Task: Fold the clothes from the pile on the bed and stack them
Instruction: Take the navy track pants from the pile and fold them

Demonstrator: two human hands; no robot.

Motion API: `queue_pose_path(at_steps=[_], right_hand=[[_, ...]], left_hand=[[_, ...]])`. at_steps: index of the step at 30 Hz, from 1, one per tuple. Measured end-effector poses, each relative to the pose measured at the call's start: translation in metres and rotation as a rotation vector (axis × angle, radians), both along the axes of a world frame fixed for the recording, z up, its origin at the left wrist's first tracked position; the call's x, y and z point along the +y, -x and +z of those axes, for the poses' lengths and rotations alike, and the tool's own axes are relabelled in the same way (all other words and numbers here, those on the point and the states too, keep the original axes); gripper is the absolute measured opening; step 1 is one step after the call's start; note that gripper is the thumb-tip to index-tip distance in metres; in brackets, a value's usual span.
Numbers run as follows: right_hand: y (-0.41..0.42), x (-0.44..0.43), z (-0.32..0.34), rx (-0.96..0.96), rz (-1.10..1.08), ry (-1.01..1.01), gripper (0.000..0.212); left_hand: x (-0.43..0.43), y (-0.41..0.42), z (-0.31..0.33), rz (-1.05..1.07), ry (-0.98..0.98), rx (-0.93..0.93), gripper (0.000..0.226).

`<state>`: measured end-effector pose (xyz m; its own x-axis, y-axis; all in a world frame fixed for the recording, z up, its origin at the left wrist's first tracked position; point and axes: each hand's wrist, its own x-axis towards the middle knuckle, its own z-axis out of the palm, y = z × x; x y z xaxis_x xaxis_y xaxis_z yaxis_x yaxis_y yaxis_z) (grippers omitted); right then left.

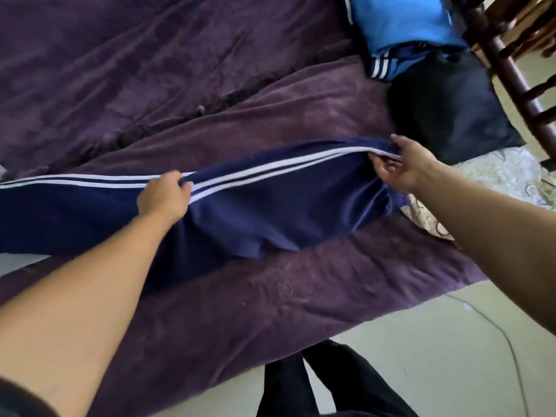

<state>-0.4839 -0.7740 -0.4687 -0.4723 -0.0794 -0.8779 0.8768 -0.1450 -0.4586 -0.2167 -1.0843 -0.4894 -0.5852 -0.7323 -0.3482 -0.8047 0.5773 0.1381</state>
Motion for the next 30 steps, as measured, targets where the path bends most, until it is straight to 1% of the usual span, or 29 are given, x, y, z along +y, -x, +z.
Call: queue_pose_path(at_steps=[1,3,5,6,9,10,13,15,18,20,24,26,28,30], right_hand=[[0.003,-0.008,-0.005,0.009,0.018,0.002,0.025],[0.003,-0.018,-0.014,0.015,0.091,-0.009,0.033],[-0.010,-0.023,-0.019,0.008,0.148,-0.046,0.041],[-0.021,-0.024,-0.018,0.002,0.167,-0.061,0.039],[-0.062,-0.028,-0.015,-0.011,0.271,-0.099,0.016],[-0.078,-0.029,-0.013,-0.021,0.317,-0.112,0.013],[-0.125,-0.034,-0.011,-0.028,0.445,-0.167,0.008],[-0.154,-0.041,-0.012,-0.026,0.541,-0.211,0.006],[-0.194,-0.059,-0.014,0.028,0.754,-0.309,0.009],[-0.218,-0.076,-0.013,0.097,0.894,-0.356,0.015],[-0.263,-0.122,-0.009,0.239,1.065,-0.381,0.012],[-0.286,-0.149,-0.010,0.280,1.141,-0.388,0.011],[-0.308,-0.179,-0.018,0.331,1.216,-0.408,0.008],[-0.334,-0.211,-0.028,0.371,1.279,-0.444,0.010]], left_hand=[[-0.007,0.012,-0.004,0.026,0.001,0.012,0.030],[-0.011,0.024,-0.008,0.025,0.014,0.026,0.037],[-0.005,0.016,-0.006,0.004,0.023,0.041,0.036],[0.000,0.005,-0.004,0.007,0.015,0.049,0.033],[0.021,-0.046,-0.001,0.104,-0.039,0.071,0.026],[0.029,-0.066,0.000,0.152,-0.065,0.068,0.026],[0.054,-0.135,0.006,0.255,-0.125,0.021,0.024],[0.066,-0.181,0.012,0.335,-0.157,-0.060,0.024],[0.070,-0.245,0.021,0.444,-0.190,-0.159,0.025],[0.062,-0.281,0.025,0.498,-0.200,-0.196,0.026],[0.030,-0.337,0.027,0.536,-0.200,-0.218,0.032],[0.007,-0.360,0.021,0.524,-0.186,-0.219,0.037],[-0.018,-0.383,0.009,0.480,-0.133,-0.260,0.045],[-0.046,-0.406,-0.006,0.405,-0.100,-0.313,0.059]])
